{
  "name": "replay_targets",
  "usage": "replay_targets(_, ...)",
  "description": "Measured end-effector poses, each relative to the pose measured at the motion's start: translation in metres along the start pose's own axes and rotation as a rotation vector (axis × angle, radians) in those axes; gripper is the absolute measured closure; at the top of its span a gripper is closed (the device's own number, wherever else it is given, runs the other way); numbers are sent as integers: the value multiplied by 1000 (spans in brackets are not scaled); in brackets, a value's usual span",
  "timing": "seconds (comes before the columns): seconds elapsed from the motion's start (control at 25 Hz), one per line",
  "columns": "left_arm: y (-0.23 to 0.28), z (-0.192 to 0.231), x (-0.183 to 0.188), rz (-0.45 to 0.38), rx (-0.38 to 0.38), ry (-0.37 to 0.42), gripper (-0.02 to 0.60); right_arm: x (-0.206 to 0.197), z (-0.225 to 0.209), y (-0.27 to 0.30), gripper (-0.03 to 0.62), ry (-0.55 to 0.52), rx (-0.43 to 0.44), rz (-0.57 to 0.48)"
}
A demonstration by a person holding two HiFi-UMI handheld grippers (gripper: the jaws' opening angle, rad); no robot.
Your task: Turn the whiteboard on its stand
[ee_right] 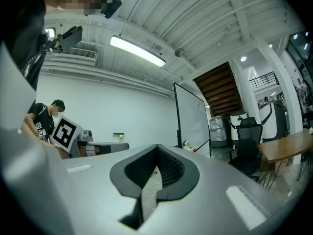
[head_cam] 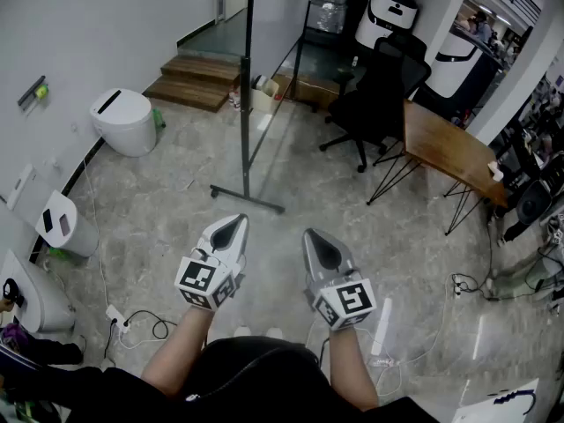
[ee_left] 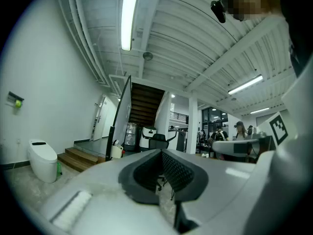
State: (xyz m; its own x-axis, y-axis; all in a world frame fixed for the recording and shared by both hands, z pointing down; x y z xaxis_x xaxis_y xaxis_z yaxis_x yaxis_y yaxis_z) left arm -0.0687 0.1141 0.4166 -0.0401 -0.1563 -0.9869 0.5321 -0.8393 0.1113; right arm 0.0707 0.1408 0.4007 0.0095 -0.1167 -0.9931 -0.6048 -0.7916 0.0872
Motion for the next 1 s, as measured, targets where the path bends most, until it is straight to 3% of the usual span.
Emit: replay_targets(1.0, 20, -39, -21, 18, 35, -3, 577, -16, -45, -36, 588, 48, 28, -32)
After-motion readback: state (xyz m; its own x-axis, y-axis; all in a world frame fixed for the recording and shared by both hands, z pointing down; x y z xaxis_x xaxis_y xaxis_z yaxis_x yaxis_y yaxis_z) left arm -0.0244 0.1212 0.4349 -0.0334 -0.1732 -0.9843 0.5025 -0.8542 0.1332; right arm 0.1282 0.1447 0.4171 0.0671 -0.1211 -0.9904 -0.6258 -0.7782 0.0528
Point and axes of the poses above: the fingertips, and each gripper's own axes: y forward along the fingers, z to its left, x out of its top, the point moved 1 cm from there along -y, backward along the fingers, and after that the axes turned 7 degrees about z, right-handed, at the moved point
